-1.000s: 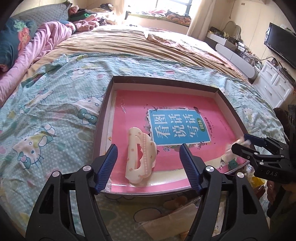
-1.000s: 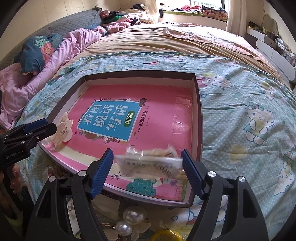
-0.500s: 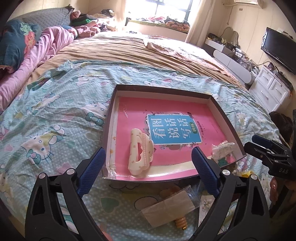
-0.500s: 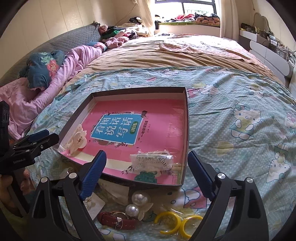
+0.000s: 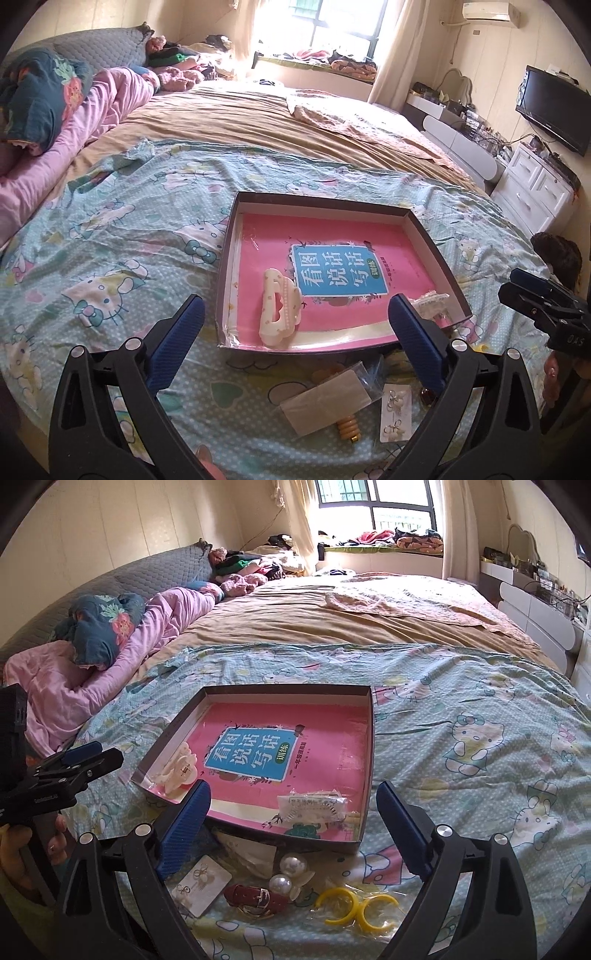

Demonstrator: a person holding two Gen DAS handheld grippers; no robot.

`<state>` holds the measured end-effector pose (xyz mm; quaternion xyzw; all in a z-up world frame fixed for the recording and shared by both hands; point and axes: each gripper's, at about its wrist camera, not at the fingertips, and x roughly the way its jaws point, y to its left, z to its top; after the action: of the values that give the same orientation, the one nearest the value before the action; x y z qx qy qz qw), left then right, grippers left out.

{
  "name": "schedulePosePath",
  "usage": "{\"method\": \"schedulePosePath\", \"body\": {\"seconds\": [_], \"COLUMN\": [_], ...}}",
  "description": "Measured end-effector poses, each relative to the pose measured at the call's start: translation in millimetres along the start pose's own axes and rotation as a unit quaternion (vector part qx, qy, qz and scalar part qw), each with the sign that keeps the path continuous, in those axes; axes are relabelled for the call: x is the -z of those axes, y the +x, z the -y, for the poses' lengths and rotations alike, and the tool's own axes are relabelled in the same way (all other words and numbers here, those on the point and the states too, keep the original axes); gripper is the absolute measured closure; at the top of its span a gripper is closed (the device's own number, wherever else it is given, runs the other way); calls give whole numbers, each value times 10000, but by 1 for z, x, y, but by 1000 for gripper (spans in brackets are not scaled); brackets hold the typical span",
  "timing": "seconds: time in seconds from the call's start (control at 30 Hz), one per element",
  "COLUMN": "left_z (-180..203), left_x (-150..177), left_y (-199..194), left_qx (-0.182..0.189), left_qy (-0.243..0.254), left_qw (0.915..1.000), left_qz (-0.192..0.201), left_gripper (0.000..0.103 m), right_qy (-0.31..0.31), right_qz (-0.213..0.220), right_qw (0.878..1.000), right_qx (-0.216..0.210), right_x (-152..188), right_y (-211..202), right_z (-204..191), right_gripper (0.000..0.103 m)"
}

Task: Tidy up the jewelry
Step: 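Open both tools and withdraw them from the tray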

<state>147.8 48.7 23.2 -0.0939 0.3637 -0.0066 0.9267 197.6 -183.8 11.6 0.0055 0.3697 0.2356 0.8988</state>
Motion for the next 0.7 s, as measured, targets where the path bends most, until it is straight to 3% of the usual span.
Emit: {"method": "schedulePosePath", "body": {"seconds": [0.7], "left_z": [1], "left_x": [2], "left_y": [-43], "left_qx": [50], "left_qy": [-56], "left_qw": [9992], "left_qz": [383], "left_gripper": [10], "right_qy": [-160], "right_qz": [393], "right_qw": [9991], "right_qx": [97], "right_x": [5], "right_y": [-49], "right_z": [-2], "right_gripper": [13]}}
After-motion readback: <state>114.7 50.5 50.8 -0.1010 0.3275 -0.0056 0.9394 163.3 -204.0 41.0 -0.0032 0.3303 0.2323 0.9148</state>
